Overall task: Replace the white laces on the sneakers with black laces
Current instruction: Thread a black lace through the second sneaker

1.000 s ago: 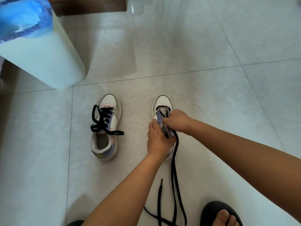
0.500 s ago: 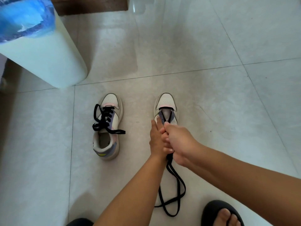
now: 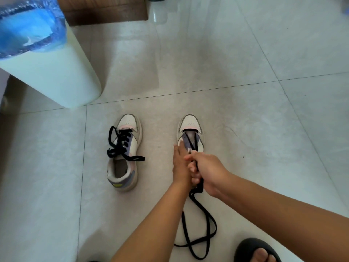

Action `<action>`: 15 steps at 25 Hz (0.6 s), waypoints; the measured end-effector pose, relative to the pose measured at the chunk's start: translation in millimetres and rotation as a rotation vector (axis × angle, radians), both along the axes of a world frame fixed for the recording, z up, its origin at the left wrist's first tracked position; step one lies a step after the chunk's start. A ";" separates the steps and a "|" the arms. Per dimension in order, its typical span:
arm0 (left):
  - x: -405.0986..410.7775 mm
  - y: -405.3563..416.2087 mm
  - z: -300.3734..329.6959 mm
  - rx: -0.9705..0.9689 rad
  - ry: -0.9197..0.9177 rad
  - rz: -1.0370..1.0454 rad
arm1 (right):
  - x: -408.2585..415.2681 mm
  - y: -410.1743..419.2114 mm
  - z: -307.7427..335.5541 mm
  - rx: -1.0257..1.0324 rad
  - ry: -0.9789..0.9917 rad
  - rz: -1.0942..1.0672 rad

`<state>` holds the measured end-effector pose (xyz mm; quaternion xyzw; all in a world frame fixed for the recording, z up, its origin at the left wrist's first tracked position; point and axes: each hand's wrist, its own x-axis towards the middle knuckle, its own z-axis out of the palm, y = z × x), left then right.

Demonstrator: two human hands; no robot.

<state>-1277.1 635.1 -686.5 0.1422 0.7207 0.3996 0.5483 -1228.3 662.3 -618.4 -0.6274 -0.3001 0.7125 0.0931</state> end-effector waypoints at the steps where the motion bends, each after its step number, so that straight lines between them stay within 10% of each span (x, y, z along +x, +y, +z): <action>1: -4.0 0.5 -5.9 0.028 0.079 -0.069 | 3.8 6.6 -1.7 -0.100 0.083 -0.141; 4: -26.2 -12.5 -3.7 -0.078 0.263 -0.213 | 27.7 19.4 -9.5 -0.075 0.144 -0.312; 8: -49.2 -7.6 20.0 -0.033 0.171 0.138 | 52.4 8.2 -7.8 0.125 0.198 -0.008; 15: -44.8 -10.1 57.0 -0.177 0.038 -0.400 | 61.2 5.6 -8.1 0.185 0.259 0.590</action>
